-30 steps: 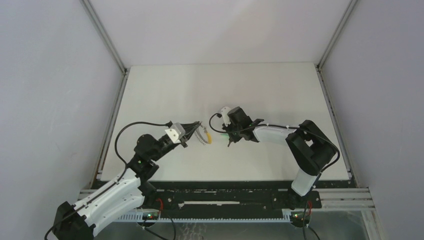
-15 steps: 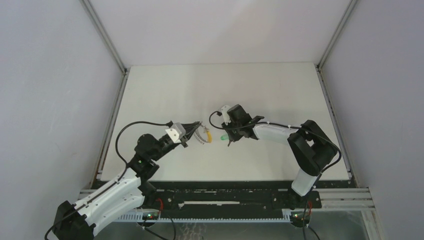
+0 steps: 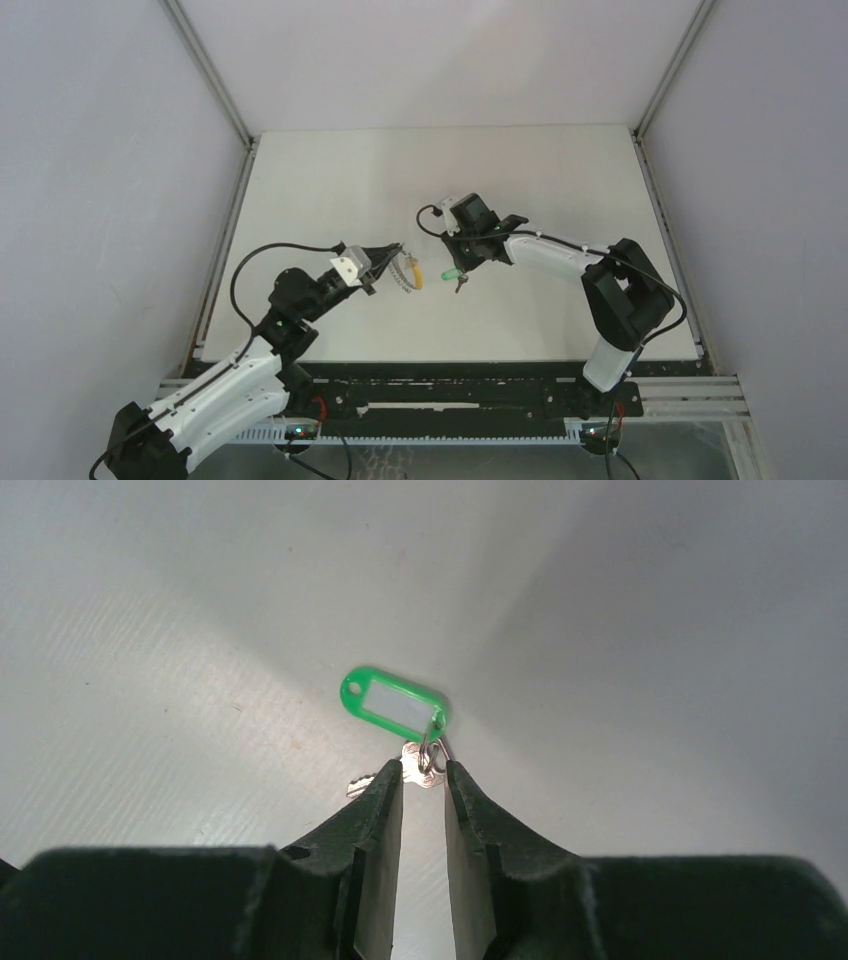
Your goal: Put the keys on the keyring
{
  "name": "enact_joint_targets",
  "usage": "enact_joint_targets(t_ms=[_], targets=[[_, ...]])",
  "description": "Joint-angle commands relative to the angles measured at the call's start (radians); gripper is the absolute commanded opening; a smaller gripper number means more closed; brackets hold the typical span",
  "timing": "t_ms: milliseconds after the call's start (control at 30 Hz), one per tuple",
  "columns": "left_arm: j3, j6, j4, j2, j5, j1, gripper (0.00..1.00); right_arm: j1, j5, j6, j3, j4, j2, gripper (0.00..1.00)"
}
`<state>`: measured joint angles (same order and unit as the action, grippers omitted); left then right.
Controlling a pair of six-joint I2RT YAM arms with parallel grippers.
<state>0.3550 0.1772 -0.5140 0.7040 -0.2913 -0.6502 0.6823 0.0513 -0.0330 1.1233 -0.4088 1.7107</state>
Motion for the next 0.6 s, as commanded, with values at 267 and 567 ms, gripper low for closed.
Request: enact_joint_targets(t_ms=[267,567], targets=[[-0.024,0.015,-0.054,-0.014,-0.001,-0.002,0.0,0.021,-0.032,-0.006,0.057,-0.043,0.046,0.21],[-0.023,0.014,-0.054,-0.013,-0.005,-0.002,0.0,0.028,-0.041,0.0,0.065,-0.037,0.082,0.2]])
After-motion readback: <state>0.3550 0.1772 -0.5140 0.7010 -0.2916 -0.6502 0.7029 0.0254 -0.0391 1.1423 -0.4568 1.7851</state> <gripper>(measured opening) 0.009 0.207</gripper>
